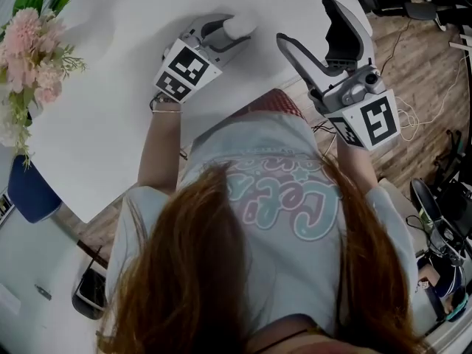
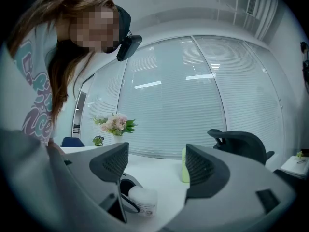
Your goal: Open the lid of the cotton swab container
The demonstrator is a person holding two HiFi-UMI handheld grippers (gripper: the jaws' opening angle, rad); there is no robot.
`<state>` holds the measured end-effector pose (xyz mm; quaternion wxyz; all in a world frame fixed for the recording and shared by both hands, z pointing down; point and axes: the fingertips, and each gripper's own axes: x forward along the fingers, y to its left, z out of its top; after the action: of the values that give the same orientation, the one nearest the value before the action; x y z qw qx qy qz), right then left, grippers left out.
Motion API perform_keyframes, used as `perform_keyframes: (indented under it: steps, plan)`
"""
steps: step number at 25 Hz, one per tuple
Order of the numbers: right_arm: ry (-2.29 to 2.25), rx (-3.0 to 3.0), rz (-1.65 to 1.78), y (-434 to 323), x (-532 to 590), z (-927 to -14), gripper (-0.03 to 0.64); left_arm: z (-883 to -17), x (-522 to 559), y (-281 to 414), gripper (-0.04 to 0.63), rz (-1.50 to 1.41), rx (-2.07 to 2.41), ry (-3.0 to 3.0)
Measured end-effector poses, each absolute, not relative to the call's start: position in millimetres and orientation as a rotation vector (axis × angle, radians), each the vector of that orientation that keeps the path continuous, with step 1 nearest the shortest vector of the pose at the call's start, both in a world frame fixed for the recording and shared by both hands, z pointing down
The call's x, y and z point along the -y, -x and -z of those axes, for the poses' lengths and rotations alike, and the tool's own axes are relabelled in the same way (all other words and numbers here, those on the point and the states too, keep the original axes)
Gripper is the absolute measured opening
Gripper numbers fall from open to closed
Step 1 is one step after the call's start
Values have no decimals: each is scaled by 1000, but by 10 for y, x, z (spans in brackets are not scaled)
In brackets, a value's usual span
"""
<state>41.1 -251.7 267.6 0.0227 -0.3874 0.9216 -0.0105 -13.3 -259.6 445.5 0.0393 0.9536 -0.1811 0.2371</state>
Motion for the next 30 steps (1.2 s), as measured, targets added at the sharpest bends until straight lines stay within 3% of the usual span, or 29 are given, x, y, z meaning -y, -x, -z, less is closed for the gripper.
perform_keyframes:
  steps: [13,30]
  plan:
    - [1095,-2874,-28,-354,2503,-2471,374,-3848,2461,243,190,-648,538,-3032]
    - [571,-3061,-1,63,2299,-2457,360,-3352,2111,302,190,-622,322,-3081]
